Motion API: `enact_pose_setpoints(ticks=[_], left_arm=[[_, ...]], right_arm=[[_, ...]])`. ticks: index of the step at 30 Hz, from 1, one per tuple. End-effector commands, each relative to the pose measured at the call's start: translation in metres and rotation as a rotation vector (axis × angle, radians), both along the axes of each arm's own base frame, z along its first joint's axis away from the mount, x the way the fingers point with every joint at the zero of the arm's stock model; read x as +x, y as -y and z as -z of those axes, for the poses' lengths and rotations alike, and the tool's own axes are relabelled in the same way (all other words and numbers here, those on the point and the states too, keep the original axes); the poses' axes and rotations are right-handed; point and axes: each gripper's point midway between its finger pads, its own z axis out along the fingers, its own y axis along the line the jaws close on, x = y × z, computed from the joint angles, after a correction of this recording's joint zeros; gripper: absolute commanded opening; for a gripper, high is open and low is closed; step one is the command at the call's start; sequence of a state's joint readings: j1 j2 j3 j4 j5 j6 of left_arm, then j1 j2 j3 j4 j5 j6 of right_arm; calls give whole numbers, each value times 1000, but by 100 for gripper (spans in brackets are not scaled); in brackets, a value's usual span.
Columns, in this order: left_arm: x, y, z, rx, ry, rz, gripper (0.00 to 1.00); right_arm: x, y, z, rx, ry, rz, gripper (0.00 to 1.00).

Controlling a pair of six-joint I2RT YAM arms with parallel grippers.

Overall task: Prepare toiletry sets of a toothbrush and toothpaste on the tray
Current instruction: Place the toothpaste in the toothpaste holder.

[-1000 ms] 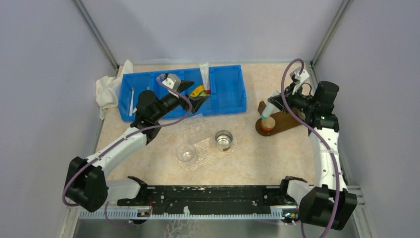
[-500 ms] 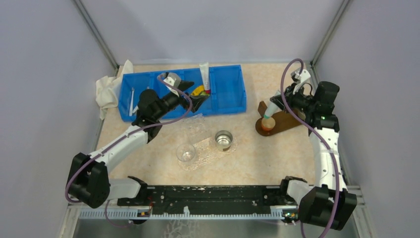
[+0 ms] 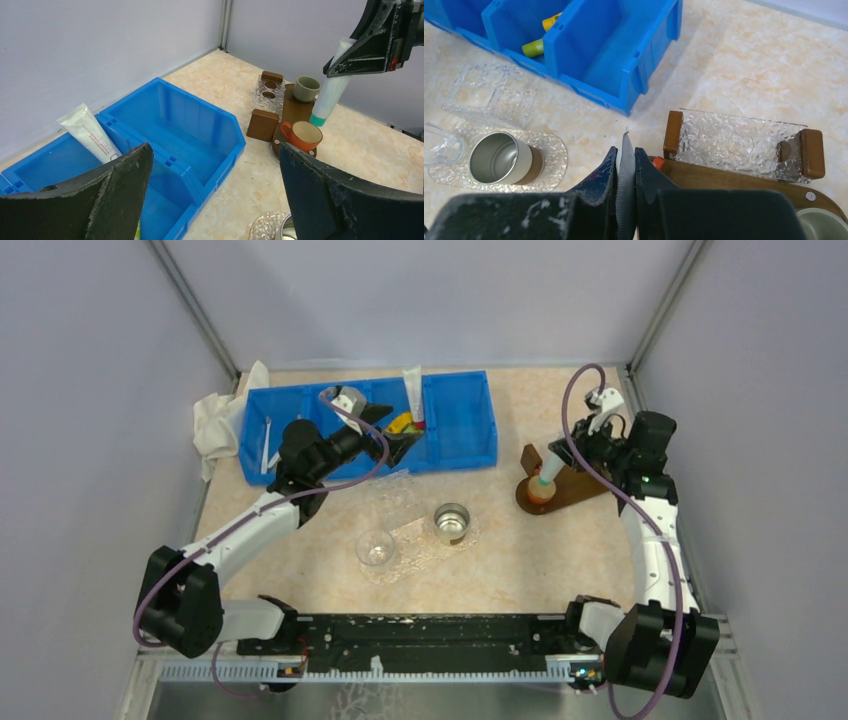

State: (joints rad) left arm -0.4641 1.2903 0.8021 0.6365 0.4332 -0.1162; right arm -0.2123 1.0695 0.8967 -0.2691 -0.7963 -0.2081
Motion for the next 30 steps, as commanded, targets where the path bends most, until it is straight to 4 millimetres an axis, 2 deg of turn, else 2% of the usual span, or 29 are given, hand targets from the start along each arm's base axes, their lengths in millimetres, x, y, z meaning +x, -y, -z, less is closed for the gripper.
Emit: enact_pose_setpoints(ticks=[1, 4, 9, 12, 17, 20, 25, 30], left_arm=[[1, 1, -8, -18, 23, 11, 99], [1, 1, -8, -18, 24, 12, 99], [1, 1, -8, -15, 24, 14, 99], [1, 1, -7, -9, 24, 12, 99], [2, 0, -6, 0, 26, 3, 99], [3, -2, -5, 6, 27, -3, 99], [4, -2, -4, 9, 26, -4, 99], [4, -2, -4, 10, 25, -1, 99]], right_arm=[[12, 5, -17, -27, 93, 24, 0], [20, 14, -21, -22, 110, 93, 0], [49, 40, -28, 12, 148, 297, 0], [65, 41, -23, -22, 168, 378, 0], [90, 32, -18, -11, 168, 390, 0], [104, 40, -12, -19, 161, 429, 0], [112, 46, -3, -36, 160, 452, 0], [115, 42, -8, -25, 181, 440, 0]])
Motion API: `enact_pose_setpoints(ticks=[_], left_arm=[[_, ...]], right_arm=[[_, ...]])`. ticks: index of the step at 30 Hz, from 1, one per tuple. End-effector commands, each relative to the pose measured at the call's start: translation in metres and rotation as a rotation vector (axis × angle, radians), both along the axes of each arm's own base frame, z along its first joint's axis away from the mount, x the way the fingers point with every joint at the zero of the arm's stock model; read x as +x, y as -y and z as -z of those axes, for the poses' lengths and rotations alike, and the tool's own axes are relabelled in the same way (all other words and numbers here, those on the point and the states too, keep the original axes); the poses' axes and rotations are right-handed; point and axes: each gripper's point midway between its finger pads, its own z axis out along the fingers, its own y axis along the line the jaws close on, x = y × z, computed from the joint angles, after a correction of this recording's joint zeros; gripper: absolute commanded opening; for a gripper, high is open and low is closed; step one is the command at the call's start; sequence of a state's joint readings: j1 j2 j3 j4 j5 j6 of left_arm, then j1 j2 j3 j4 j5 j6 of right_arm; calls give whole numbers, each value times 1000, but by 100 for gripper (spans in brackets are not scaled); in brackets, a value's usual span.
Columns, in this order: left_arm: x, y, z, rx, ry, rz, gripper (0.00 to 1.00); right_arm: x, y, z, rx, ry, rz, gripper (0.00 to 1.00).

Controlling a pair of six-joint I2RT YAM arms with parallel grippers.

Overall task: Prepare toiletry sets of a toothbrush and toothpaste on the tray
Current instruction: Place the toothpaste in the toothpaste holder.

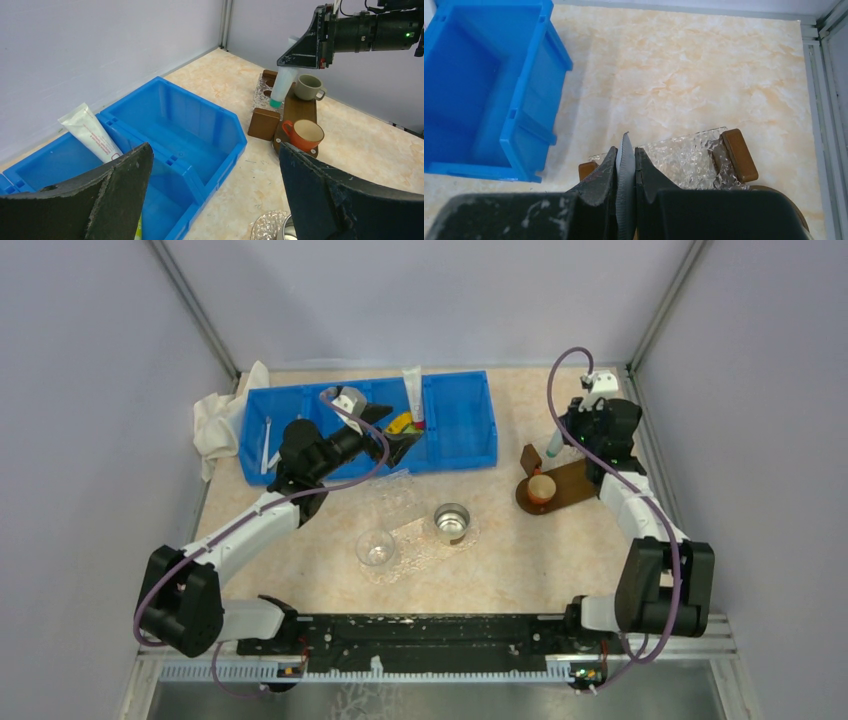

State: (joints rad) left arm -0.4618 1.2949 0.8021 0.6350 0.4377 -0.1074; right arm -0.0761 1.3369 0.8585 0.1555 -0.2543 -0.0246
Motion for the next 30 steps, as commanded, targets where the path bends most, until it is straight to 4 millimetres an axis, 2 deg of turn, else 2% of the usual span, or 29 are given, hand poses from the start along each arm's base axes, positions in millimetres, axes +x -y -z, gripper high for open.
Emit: enact_pose_setpoints(ticks=[1, 5, 14, 21, 26, 30], left_arm=[[2, -2, -7, 0, 24, -2, 99], [2, -1, -6, 0, 22, 2, 99], [2, -2, -6, 1, 21, 0, 99], [2, -2, -6, 1, 22, 0, 99], [3, -3, -5, 3, 22, -2, 99], [3, -3, -5, 4, 21, -6, 99]], right_arm=[[21, 1, -54, -3, 173, 8, 0], [25, -4, -54, 14, 171, -12, 0], [26, -10, -34, -7, 120, -45, 0], [32, -14, -3, -39, 49, -67, 1], [33, -21, 6, -72, 32, -78, 21], [32, -21, 5, -75, 32, -81, 38]])
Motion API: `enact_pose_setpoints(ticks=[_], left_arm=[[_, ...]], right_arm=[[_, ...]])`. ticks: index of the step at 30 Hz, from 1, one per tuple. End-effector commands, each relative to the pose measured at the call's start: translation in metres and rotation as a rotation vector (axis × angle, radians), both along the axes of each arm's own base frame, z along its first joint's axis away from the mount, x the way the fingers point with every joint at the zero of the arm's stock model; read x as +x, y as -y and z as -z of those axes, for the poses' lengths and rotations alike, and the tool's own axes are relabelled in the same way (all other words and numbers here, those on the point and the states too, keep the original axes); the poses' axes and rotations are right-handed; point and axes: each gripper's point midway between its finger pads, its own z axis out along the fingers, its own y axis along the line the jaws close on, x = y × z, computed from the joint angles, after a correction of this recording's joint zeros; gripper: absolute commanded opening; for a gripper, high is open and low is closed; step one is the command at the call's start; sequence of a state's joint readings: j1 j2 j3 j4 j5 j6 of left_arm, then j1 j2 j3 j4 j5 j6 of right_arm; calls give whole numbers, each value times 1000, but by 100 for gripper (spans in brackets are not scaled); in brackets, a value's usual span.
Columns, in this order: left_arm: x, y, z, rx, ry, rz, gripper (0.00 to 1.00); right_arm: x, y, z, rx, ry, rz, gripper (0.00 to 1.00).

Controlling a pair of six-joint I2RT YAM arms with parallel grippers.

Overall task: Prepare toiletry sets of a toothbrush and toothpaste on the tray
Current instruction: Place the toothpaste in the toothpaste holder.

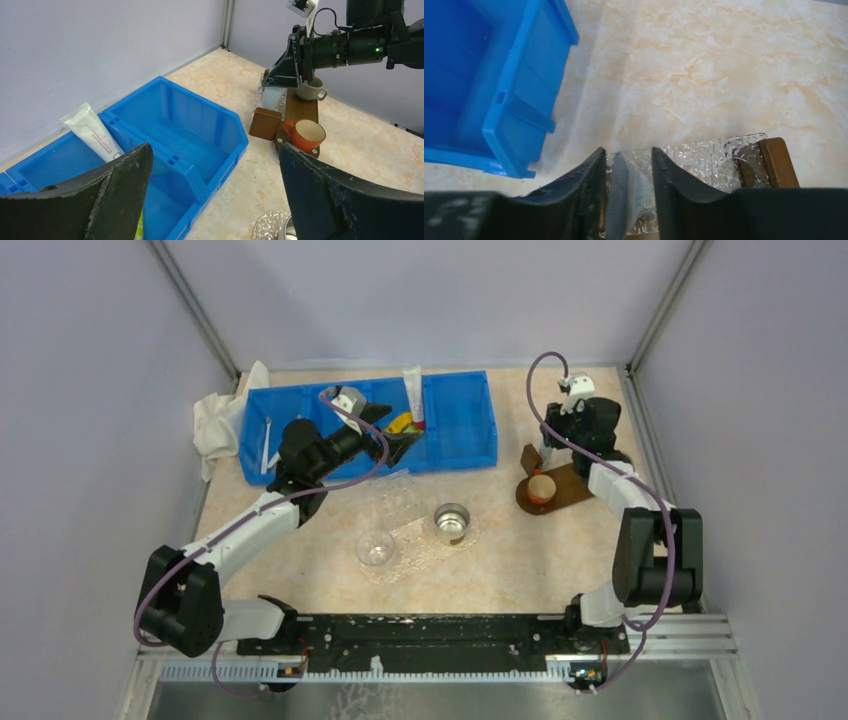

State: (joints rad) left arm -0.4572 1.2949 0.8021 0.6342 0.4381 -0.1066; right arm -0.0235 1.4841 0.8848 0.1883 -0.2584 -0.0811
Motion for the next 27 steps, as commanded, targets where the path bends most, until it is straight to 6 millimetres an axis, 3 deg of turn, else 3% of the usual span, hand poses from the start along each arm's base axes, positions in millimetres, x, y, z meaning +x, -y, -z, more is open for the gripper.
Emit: enact_pose_setpoints(ticks=[1, 7, 12, 21, 27], left_arm=[[3, -2, -5, 3, 20, -3, 99], [4, -3, -5, 3, 19, -10, 99], [5, -8, -6, -5, 21, -31, 99], [9, -12, -4, -64, -3, -21, 99], [11, -13, -3, -131, -28, -13, 99]], right_arm=[[13, -1, -39, -27, 112, -9, 43], [-2, -6, -76, -45, 176, -51, 58], [-31, -23, -106, -70, 213, -186, 64], [-95, -57, -145, 41, 248, -513, 64], [-128, -78, -155, 141, 184, -638, 64]])
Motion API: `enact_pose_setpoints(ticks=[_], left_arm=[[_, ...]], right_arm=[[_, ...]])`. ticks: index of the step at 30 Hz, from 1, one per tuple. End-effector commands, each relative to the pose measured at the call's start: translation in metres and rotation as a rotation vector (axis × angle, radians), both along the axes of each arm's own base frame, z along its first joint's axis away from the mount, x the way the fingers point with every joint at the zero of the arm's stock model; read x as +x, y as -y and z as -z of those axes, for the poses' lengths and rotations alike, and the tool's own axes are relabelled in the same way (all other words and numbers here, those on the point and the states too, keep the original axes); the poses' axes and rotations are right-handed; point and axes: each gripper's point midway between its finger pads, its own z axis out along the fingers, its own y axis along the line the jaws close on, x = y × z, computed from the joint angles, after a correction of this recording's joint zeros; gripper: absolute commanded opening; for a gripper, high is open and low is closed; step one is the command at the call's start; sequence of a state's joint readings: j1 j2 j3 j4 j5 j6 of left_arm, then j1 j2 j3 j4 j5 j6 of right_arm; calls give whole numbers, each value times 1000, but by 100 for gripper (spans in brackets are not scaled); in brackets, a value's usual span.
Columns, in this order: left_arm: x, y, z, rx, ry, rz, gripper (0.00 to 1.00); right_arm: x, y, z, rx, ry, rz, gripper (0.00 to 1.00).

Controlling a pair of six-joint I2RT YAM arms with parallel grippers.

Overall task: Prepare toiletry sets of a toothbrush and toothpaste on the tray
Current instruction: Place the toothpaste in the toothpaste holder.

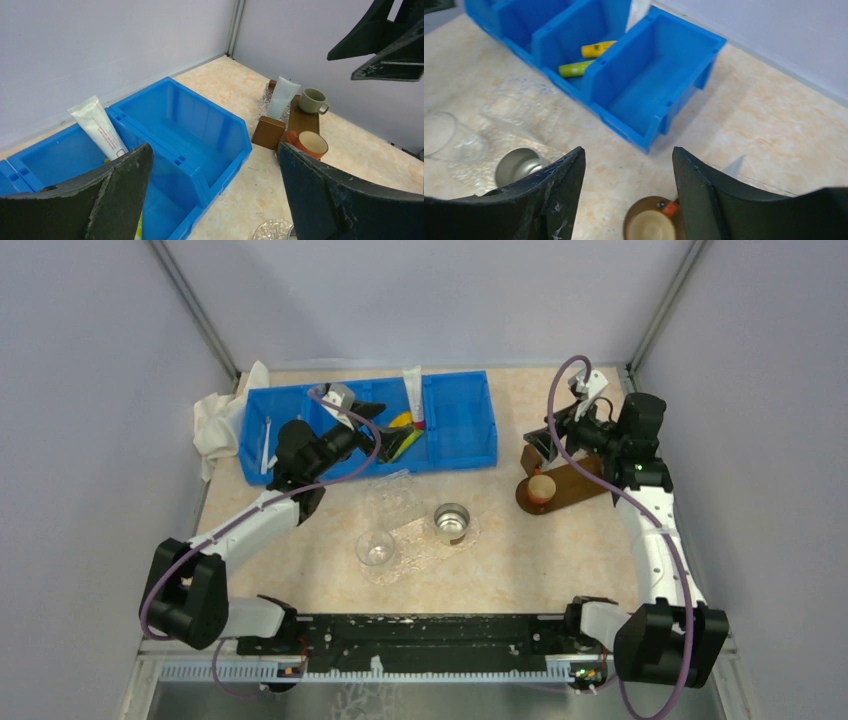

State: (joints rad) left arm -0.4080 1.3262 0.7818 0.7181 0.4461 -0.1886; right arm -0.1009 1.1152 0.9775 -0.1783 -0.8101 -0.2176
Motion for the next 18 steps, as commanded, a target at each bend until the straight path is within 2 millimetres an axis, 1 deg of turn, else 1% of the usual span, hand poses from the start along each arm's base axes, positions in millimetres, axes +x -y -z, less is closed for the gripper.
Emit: enact_pose_setpoints(ticks=[1, 3, 6, 9, 12, 14, 15, 16, 18], left_arm=[[-2, -2, -6, -77, 8, 14, 99], [-1, -2, -7, -85, 5, 22, 99], [1, 2, -13, -96, 0, 42, 99], [12, 5, -20, -109, -2, 38, 99], [32, 7, -27, -131, -13, 6, 97], [48, 13, -33, -140, -21, 2, 94], [55, 17, -28, -133, -44, 3, 91], [64, 20, -38, -136, -37, 2, 90], [83, 26, -43, -119, -51, -11, 86]], right_arm=[[-35, -25, -32, 64, -1, -179, 64], [-43, -28, -31, 66, 7, -200, 64], [-48, -26, -24, 17, 45, -203, 64], [-49, -25, -19, 12, 40, -199, 64], [-50, -27, -17, 17, 36, -211, 64], [-50, -27, -16, 11, 34, -211, 64], [-51, -27, -16, 7, 34, -210, 64], [-51, -27, -15, 3, 33, -211, 64], [-50, -27, -15, -2, 31, -209, 64]])
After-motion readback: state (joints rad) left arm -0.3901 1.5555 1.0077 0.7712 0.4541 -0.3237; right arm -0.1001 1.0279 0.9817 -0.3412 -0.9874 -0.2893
